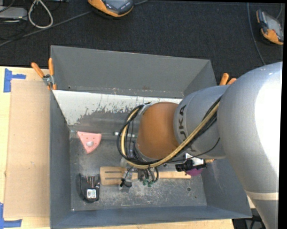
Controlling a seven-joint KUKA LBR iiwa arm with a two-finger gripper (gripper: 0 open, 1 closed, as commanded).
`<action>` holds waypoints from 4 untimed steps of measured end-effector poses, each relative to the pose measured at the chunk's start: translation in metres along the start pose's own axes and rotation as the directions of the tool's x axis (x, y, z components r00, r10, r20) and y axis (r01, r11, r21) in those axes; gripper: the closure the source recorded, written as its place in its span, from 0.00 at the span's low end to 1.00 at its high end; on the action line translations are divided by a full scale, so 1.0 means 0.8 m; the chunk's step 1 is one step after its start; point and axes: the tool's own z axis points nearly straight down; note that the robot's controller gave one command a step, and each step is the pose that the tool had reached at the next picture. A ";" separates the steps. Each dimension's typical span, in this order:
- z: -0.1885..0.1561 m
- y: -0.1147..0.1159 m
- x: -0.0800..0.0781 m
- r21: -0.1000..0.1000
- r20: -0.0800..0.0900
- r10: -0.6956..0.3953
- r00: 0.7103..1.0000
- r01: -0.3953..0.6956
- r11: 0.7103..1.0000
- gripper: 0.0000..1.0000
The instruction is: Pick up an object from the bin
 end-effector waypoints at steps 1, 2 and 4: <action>0.000 0.000 0.000 0.000 0.000 0.001 1.000 -0.001 1.000 1.00; -0.036 -0.001 0.003 0.002 -0.007 0.002 1.000 -0.002 1.000 1.00; -0.091 -0.001 0.002 0.001 -0.006 0.005 1.000 -0.005 1.000 1.00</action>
Offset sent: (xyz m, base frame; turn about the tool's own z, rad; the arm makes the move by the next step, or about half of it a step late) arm 0.0000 -0.0002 0.0559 0.0004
